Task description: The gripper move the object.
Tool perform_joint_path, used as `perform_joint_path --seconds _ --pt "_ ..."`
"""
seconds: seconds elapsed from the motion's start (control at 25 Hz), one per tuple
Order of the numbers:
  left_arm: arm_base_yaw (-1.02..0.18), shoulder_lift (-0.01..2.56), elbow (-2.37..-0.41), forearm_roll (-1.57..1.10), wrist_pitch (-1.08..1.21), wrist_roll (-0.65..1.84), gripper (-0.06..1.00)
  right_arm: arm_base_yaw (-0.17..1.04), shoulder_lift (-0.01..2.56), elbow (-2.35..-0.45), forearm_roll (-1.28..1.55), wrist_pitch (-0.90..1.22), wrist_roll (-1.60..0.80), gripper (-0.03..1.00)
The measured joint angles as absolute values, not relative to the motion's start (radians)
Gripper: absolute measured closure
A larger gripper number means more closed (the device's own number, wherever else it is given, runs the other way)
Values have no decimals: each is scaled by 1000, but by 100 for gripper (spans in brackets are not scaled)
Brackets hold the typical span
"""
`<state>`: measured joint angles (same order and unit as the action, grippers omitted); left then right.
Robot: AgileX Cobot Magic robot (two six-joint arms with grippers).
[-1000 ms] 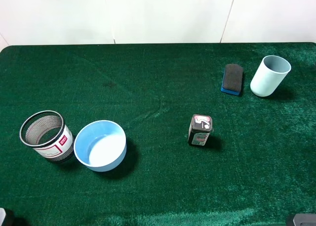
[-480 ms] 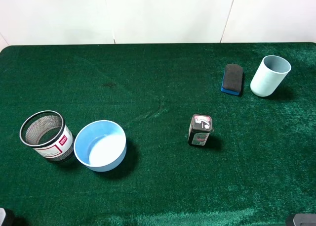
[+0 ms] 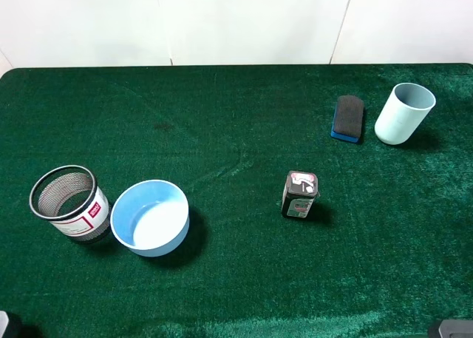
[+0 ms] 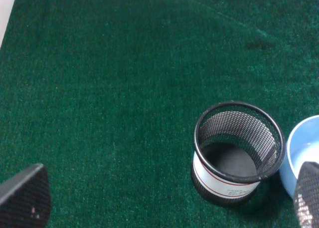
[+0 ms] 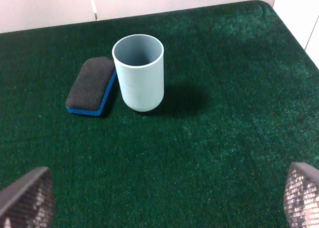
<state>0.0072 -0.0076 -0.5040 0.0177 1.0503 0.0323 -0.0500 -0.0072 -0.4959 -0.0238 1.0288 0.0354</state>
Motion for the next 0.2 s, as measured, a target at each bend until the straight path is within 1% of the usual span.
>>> perform_joint_path --seconds 0.2 --pt "7 -8 -504 18 1050 32 -5 -50 -7 -496 -24 1029 35 28"
